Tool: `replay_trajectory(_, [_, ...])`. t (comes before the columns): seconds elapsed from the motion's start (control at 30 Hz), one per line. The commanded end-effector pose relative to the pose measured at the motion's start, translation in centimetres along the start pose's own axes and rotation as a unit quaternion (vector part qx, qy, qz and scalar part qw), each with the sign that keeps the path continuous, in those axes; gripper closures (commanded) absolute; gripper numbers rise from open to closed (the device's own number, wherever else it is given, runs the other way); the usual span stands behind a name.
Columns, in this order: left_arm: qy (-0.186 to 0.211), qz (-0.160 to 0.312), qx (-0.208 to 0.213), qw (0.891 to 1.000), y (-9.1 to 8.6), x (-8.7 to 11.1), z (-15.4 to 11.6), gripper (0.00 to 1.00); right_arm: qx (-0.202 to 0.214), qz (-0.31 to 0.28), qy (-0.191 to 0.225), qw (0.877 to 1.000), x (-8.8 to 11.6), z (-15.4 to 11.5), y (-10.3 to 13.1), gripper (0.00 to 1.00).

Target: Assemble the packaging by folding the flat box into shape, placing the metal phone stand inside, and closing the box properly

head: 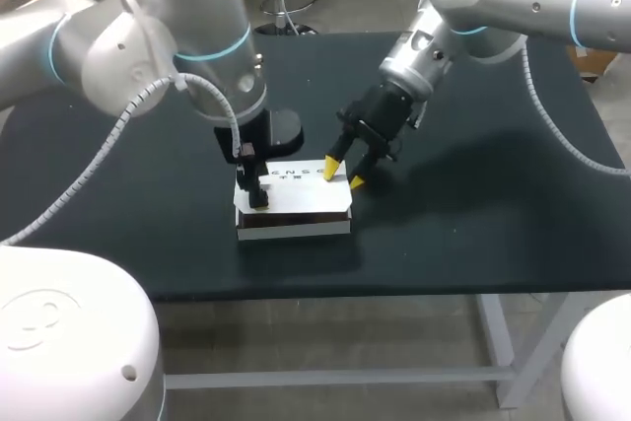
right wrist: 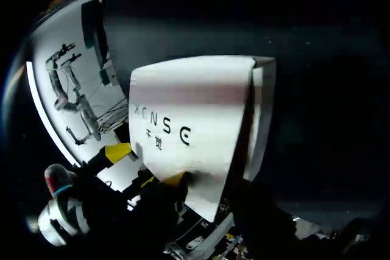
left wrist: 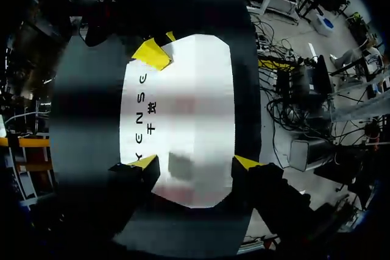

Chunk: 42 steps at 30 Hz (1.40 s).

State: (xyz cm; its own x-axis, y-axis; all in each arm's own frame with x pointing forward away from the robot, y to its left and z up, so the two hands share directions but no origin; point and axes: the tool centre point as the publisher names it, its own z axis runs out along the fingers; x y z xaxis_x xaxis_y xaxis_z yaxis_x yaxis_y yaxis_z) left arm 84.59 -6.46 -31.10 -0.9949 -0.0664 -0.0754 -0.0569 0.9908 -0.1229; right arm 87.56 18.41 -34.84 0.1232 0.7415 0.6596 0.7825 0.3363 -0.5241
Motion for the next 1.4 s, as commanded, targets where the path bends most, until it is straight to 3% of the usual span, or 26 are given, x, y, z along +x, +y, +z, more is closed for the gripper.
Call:
replay_trajectory(0.03, [-0.010,-0.002,-0.003,1.000,-0.2,0.0,0.5,0.21,0.004,0.000,-0.001,1.000,0.1,0.0,0.3,0.56])
replay_trajectory(0.57, [-0.071,-0.011,-0.011,0.997,-0.1,-0.5,1.8,0.22,0.004,0.000,-0.001,1.000,0.1,0.0,0.3,0.56])
replay_trajectory(0.77, [-0.091,-0.015,-0.013,0.996,-0.2,-0.7,2.1,0.35,0.004,0.000,-0.001,1.000,0.1,0.0,0.3,0.56])
replay_trajectory(0.83, [-0.097,-0.013,-0.012,0.995,-0.3,-0.7,2.2,0.47,0.004,0.000,-0.001,1.000,0.1,0.0,0.3,0.56])
replay_trajectory(0.97, [-0.110,-0.015,-0.016,0.994,-0.3,-0.8,2.5,0.53,0.004,0.000,-0.001,1.000,0.1,0.0,0.3,0.56])
replay_trajectory(1.4, [-0.122,-0.008,-0.017,0.992,-0.1,-0.5,3.1,0.55,0.002,0.001,-0.001,1.000,0.0,0.0,0.2,0.58])
